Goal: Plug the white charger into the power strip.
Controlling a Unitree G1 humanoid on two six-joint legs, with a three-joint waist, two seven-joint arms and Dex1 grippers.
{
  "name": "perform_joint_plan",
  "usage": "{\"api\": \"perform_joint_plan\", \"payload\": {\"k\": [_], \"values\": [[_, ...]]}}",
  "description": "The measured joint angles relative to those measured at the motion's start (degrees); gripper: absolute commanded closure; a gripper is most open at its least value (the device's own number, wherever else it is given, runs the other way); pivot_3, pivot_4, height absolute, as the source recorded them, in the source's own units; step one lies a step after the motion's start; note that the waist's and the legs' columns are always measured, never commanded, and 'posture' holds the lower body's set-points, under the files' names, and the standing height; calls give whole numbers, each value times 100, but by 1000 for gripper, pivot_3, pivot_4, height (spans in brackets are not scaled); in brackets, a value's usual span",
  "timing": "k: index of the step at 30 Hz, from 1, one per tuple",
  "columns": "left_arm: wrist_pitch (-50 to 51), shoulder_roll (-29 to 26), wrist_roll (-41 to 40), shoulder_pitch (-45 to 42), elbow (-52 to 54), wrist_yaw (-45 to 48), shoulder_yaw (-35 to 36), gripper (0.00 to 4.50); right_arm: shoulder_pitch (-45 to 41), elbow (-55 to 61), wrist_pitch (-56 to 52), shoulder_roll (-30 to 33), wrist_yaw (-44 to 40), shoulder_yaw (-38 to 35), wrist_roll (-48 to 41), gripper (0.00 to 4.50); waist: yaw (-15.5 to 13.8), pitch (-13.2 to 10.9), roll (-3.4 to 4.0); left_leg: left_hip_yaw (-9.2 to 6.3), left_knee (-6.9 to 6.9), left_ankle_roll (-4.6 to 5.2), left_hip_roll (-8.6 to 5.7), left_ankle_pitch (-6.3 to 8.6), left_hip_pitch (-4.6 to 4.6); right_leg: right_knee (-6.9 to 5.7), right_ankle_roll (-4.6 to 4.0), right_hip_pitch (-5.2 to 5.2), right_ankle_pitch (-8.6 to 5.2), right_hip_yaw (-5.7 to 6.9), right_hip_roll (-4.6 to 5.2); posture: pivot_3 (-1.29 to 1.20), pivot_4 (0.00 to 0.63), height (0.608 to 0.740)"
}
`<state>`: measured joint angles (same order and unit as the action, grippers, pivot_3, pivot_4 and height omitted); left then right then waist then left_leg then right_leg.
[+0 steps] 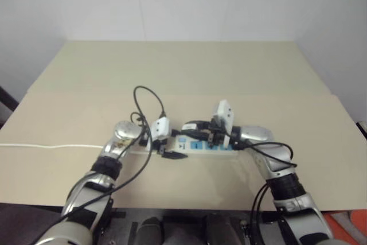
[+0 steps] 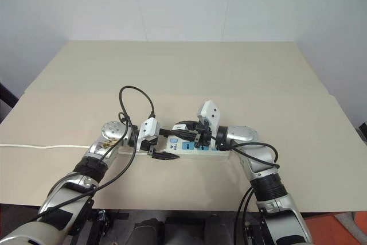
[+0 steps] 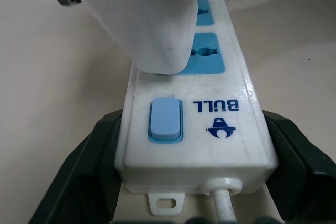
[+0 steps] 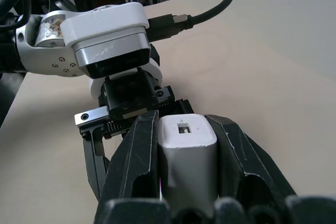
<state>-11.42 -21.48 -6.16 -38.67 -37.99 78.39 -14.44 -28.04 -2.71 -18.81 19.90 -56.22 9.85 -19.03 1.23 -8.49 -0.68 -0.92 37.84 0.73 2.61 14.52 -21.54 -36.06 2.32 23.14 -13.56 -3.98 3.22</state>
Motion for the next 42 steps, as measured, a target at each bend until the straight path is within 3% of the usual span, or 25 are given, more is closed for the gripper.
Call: {"api": "perform_joint_plan", "payload": {"k": [29,42], "values": [[29,-6,4,39,115,-24,-37,1204,-143,-605,601,220,-424,2,-100,3350,-9,-1,-1,0,0,0,0,0,-3,2,0,0,0,0,0,0,150,740],[145,-5,1,121,318,-87,-70,1204,-127,-661,672,650,-750,1,-265,3350,-37,-1,-2,0,0,0,0,0,-6,5,0,0,0,0,1,0,150,740]]}}
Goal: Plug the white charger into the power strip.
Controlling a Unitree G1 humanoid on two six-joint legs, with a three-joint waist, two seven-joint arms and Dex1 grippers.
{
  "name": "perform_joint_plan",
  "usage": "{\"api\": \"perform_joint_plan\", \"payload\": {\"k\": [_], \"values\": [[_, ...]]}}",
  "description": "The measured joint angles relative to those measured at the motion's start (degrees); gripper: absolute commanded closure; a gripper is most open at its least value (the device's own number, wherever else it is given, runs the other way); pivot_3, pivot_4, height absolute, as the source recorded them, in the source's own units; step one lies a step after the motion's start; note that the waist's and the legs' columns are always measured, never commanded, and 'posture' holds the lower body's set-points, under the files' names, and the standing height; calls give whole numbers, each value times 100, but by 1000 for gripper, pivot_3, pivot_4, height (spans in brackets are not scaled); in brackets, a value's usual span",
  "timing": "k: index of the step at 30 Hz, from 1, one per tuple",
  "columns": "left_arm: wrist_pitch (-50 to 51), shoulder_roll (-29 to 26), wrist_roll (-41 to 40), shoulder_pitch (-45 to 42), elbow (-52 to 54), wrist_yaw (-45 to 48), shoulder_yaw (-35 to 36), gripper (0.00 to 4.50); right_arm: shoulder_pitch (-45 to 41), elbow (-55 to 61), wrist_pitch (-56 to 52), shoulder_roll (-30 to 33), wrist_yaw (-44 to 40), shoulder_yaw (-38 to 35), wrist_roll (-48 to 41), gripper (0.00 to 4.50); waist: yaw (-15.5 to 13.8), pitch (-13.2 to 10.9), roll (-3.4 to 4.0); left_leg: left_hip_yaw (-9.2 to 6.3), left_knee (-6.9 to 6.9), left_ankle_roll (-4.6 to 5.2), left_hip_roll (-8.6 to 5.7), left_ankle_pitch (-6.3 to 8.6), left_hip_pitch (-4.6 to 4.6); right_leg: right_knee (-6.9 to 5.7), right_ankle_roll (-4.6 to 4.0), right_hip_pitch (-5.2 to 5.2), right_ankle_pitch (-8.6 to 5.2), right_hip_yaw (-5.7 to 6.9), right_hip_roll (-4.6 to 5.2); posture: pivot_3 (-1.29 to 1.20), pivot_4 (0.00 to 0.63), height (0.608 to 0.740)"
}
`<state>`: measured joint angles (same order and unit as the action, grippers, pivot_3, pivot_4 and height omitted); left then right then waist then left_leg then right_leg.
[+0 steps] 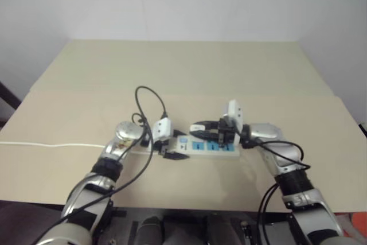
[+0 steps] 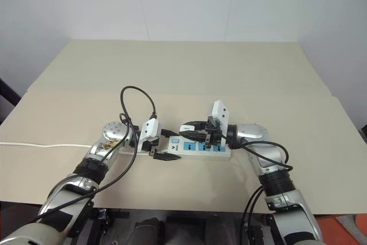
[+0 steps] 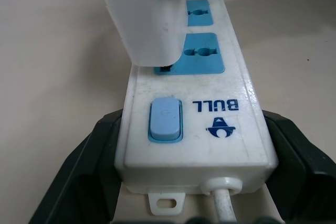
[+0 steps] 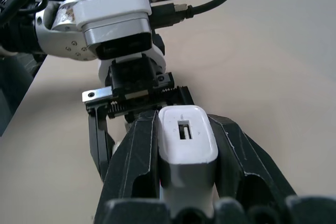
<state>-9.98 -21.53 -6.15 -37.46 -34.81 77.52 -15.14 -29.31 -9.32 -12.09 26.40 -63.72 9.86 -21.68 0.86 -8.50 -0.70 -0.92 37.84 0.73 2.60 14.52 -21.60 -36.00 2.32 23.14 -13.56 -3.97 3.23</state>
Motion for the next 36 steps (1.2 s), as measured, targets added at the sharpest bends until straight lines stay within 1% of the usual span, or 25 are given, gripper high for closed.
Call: {"api": "perform_joint_plan", "payload": {"k": [4,11,21,29,36], "values": [[7,-2,0,16,18,-1,0,1204,77,76,46,70,-11,-6,-5,3350,2,0,0,0,0,0,0,0,1,0,0,0,0,0,0,0,150,740],[13,-33,-6,16,18,1,2,1204,10,57,46,16,-11,2,-3,3350,7,0,0,0,0,0,0,0,2,-1,0,0,0,0,0,0,150,740],[11,-96,-51,17,18,86,2,1204,-83,52,61,3,-149,176,127,3350,20,0,0,0,0,0,0,0,2,-1,0,0,0,0,0,0,150,740],[12,-117,-51,24,19,125,0,1204,-217,-64,323,4,-392,296,366,3350,19,0,0,0,0,0,0,0,3,-2,0,0,0,0,-1,0,150,740],[36,-120,-52,83,112,93,-2,1204,-141,-211,569,40,-489,256,313,3350,17,0,0,0,0,0,0,0,5,-2,0,-2,0,0,0,0,150,740]]}}
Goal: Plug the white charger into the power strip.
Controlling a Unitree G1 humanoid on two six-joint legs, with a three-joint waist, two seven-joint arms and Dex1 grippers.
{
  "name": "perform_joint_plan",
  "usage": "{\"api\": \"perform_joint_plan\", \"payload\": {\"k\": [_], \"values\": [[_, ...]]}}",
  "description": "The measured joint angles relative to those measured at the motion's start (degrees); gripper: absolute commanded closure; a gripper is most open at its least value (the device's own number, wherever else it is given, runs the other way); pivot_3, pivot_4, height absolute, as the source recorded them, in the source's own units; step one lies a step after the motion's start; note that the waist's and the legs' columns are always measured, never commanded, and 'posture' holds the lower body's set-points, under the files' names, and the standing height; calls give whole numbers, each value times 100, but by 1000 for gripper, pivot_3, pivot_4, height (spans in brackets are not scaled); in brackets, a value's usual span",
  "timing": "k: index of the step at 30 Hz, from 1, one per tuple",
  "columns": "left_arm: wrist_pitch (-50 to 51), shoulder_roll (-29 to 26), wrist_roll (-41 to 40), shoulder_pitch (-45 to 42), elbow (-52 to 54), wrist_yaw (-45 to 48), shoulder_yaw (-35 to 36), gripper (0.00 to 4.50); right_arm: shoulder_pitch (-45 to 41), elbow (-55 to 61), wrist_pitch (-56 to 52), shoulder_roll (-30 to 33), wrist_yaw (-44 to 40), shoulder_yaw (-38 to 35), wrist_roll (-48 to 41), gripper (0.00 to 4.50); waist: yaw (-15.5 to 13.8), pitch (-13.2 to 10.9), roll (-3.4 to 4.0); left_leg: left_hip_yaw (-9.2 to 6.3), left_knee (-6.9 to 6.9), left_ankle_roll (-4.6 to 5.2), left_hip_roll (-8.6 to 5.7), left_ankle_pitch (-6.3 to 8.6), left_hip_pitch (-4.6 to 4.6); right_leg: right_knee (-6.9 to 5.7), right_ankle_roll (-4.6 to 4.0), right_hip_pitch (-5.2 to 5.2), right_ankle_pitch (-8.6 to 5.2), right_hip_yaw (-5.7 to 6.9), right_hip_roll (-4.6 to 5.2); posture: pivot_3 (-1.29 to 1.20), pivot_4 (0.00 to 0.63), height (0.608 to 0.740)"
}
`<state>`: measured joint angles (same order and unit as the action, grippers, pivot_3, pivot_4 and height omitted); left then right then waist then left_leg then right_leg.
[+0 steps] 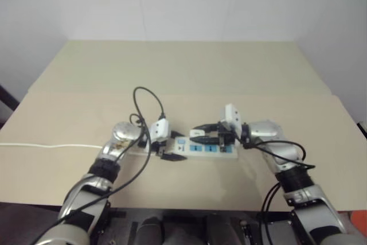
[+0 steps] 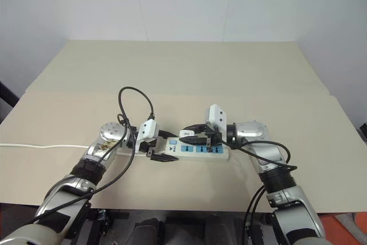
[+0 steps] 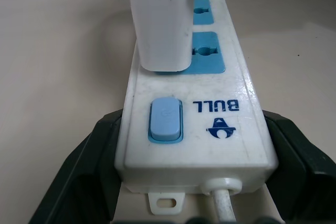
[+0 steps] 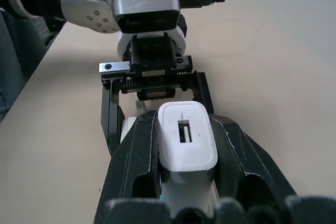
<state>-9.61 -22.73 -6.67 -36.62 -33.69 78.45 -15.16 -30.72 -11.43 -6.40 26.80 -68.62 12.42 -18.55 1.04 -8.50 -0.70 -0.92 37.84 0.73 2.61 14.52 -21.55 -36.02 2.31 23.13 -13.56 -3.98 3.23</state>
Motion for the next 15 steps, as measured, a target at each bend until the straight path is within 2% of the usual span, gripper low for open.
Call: {"api": "perform_joint_plan", "payload": {"k": [10,15], "values": [[86,-10,-8,76,135,-41,-15,1204,33,-77,174,49,8,41,-19,3350,-2,0,0,0,0,0,0,0,7,0,0,-6,0,0,0,0,150,740],[109,-91,-14,91,131,-51,12,1204,-152,-227,137,-173,25,140,120,3350,46,1,-1,1,-1,0,3,0,22,-6,-3,-12,-1,-3,-4,0,150,740]]}}
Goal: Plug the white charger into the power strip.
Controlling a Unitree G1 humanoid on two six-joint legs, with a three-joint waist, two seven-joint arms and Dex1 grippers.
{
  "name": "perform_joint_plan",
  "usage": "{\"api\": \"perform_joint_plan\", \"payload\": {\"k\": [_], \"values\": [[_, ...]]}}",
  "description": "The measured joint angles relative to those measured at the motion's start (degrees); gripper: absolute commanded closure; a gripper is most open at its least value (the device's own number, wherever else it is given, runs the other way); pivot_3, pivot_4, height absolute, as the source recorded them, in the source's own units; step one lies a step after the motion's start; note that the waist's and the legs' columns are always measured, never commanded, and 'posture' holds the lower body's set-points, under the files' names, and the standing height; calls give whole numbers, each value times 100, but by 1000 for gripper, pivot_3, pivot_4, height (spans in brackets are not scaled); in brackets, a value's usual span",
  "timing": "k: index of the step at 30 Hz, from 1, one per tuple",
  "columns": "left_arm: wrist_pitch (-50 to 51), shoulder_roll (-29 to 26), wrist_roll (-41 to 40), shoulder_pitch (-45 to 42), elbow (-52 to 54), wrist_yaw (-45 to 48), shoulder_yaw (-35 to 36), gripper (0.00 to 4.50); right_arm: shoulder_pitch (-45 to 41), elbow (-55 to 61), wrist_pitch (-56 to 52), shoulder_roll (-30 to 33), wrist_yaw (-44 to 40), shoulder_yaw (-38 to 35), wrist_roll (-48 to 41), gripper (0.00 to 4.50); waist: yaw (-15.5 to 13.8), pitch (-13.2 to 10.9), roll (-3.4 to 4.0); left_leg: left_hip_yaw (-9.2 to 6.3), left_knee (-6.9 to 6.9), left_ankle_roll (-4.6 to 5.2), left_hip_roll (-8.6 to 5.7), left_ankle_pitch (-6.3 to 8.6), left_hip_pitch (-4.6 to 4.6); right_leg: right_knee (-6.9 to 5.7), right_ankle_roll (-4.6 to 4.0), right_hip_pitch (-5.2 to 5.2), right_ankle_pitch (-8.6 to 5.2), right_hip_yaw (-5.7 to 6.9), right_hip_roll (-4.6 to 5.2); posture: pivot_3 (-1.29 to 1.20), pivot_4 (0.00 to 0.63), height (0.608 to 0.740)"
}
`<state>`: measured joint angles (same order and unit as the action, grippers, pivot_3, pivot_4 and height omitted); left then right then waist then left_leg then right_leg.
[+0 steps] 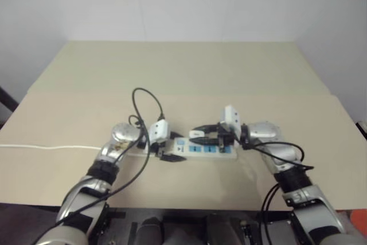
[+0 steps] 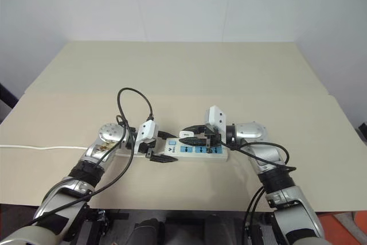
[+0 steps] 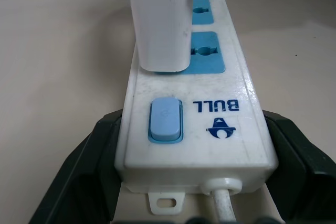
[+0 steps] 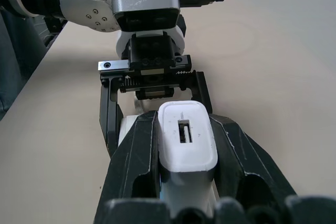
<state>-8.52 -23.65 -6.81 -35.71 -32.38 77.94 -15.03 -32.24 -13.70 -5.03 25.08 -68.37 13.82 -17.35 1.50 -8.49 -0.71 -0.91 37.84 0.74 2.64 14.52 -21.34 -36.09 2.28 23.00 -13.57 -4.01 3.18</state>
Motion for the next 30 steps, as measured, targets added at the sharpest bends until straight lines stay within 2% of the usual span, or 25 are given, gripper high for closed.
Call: {"api": "perform_joint_plan", "payload": {"k": [7,18,30], "values": [[39,-82,-4,117,100,-56,47,1204,-7,-77,4,-161,47,40,158,3350,101,5,-5,-1,-3,0,7,0,32,2,-4,-36,-3,1,-6,0,150,740],[110,-99,-7,187,235,-90,41,1204,194,-94,202,-141,59,-64,196,3350,95,11,-13,-2,-4,0,7,1,31,4,-4,-38,-4,2,-5,0,150,740],[111,-110,-9,192,237,-92,37,1204,6,-270,221,-157,-70,5,196,3350,101,13,-15,-2,-4,0,7,1,32,5,-4,-38,-4,2,-5,0,150,740]]}}
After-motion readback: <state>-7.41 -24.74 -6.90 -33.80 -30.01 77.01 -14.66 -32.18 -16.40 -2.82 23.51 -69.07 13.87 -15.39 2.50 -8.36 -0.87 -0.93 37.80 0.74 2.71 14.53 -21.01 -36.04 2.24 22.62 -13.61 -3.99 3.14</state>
